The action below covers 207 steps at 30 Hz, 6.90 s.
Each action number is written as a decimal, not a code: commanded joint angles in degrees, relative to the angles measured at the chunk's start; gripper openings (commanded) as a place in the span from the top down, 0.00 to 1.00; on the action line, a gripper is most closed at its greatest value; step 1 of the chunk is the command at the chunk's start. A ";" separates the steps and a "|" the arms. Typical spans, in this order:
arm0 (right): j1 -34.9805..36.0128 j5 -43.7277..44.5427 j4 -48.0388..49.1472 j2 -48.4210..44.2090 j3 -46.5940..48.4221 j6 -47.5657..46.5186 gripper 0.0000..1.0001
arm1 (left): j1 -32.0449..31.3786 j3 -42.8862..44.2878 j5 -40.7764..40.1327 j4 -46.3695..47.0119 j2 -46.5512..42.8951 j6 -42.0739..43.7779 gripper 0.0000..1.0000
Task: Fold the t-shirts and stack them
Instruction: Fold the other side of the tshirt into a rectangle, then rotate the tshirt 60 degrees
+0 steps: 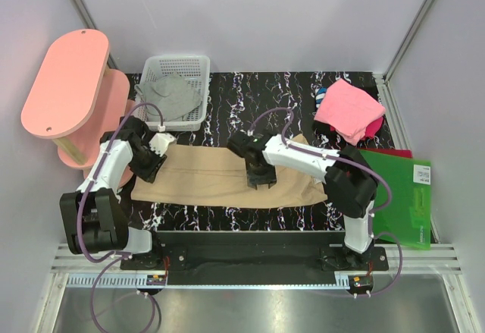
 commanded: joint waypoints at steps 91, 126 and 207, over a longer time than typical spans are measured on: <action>-14.38 5.84 4.13 6.25 -11.70 6.75 0.68 | -8.85 8.56 -7.37 10.07 14.86 -10.07 0.67; -26.95 -3.83 -7.54 40.24 44.74 -12.75 0.72 | -12.80 -8.92 2.11 4.63 8.54 -7.69 0.67; -41.19 -14.46 -16.00 51.87 71.52 -18.20 0.71 | -24.58 -5.14 12.06 -0.13 12.23 -8.75 0.67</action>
